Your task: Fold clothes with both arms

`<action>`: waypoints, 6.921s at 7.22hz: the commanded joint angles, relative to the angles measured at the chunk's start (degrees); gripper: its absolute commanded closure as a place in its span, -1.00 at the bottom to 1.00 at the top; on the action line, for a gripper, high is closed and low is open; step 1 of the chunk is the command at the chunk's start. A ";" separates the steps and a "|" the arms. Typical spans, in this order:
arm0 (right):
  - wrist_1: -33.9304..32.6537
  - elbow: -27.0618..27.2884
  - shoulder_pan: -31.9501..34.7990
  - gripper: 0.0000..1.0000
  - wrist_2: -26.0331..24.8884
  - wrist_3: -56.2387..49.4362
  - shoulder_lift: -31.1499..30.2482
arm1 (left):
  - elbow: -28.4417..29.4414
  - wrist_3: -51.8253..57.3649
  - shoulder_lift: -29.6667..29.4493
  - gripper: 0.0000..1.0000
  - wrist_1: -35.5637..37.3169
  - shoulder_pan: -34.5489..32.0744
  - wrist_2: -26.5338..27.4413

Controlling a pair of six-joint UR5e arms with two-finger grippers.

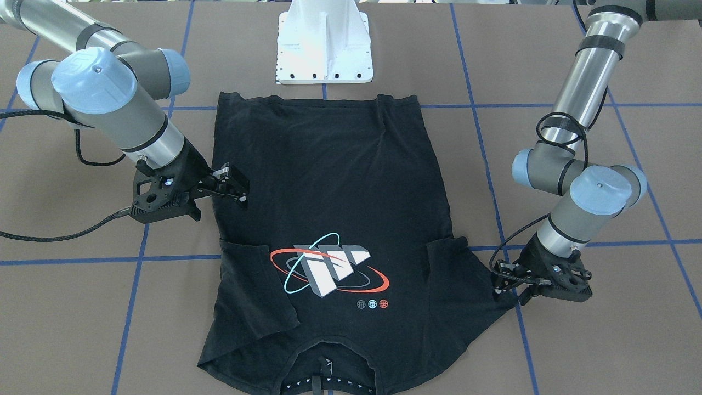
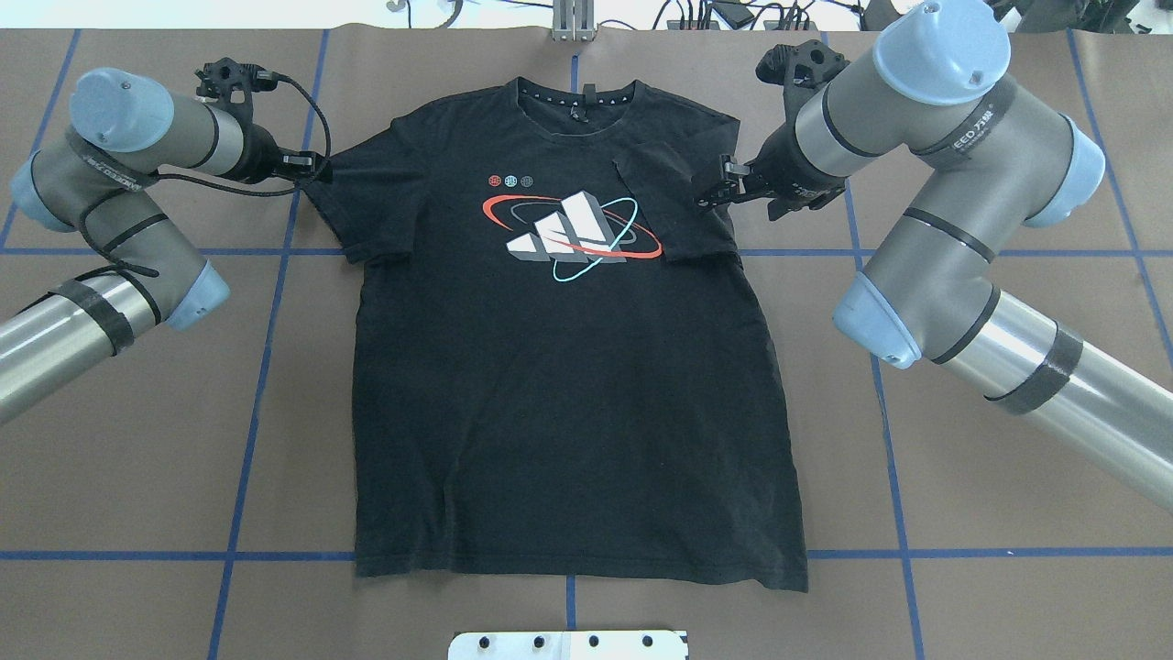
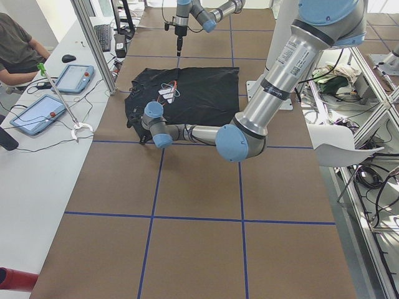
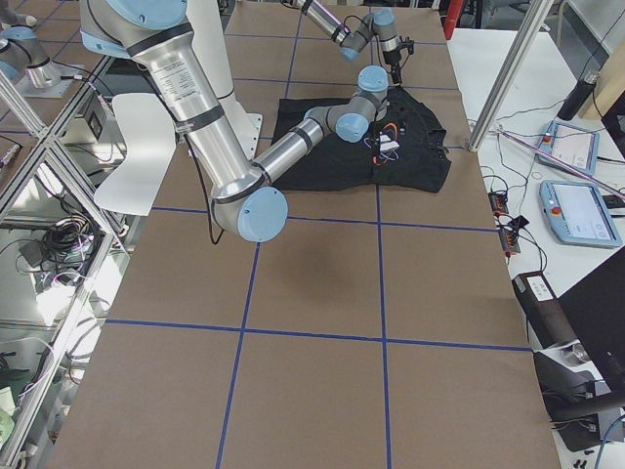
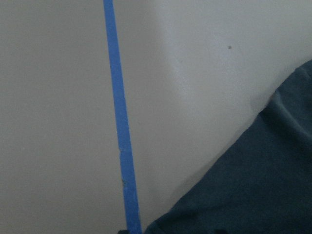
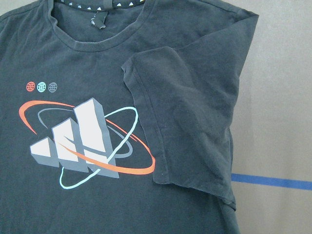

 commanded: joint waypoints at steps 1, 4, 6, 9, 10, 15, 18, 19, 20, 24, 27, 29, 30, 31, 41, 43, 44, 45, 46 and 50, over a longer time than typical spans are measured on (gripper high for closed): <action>0.00 0.00 -0.06 -0.99 0.06 0.00 0.00 | 0.03 0.00 0.05 -0.10 0.00 0.06 0.04; 0.00 0.00 -0.06 -0.99 0.06 0.00 0.09 | -0.14 -0.09 0.05 0.85 0.09 -0.02 -0.05; 0.00 0.00 0.03 -0.99 0.06 0.09 0.00 | -1.02 -2.18 0.05 1.00 0.09 -0.11 -0.40; 0.00 -0.09 0.03 -0.99 0.06 0.00 -0.09 | -7.42 -9.01 -0.21 1.00 1.93 -0.20 -4.61; -0.09 -0.09 0.03 -0.99 0.06 0.00 -0.09 | -8.57 -14.79 -2.30 1.00 3.59 -0.03 -4.62; 0.09 -0.09 0.47 -0.99 0.76 -0.09 -0.88 | 6.49 -33.73 -19.44 1.00 -3.38 6.12 1.52; 0.09 -0.53 1.08 -0.99 0.77 -0.35 -0.97 | 10.49 -35.33 -21.57 0.53 -7.12 9.47 6.45; 0.00 -0.53 1.08 -0.99 0.68 -0.35 -0.97 | 10.14 -35.16 -21.57 -0.98 -7.12 9.47 6.45; 0.00 -0.53 1.00 -0.99 0.76 -0.35 -0.88 | 9.18 -35.33 -21.49 -1.00 -7.12 9.29 6.45; -0.53 3.67 1.08 -0.99 7.08 11.71 -2.37 | -17.20 -38.05 -5.62 -0.99 0.99 8.94 -2.55; -0.70 14.29 -2.41 -0.99 6.92 15.03 -14.37 | -43.05 -37.79 10.63 -0.98 16.76 9.81 -4.00; -0.62 16.52 -6.71 -1.00 6.31 18.52 -17.05 | -52.41 -37.70 22.32 -0.98 17.49 14.36 -3.31; -0.53 16.87 -8.56 -1.00 6.13 19.15 -17.40 | -55.22 -37.97 27.33 -0.98 16.79 18.13 -2.35; -0.53 17.66 -9.37 -1.00 6.21 19.16 -17.92 | -56.38 -40.49 29.99 -0.98 14.35 21.65 0.01; -0.53 18.37 -9.64 -1.00 7.09 19.07 -18.19 | -55.43 -49.83 32.13 -0.73 13.10 40.40 11.37; -0.53 18.37 -9.55 -1.00 7.09 19.16 -18.19 | -55.51 -49.83 31.69 -0.70 15.71 40.75 11.37; -0.53 18.28 -9.64 -1.00 7.09 19.07 -18.19 | -55.52 -49.83 31.78 -0.65 15.73 40.84 11.29; -0.53 18.19 -9.64 -1.00 7.09 19.07 -18.19 | -55.43 -49.83 31.86 -0.62 15.82 40.84 11.37; -0.53 18.19 -9.64 -1.00 7.09 19.07 -18.11 | -55.43 -49.75 31.86 -0.58 15.82 40.93 11.29; -0.44 18.11 -9.64 -1.00 7.18 19.07 -18.11 | -55.43 -49.75 31.16 0.37 16.78 41.28 10.94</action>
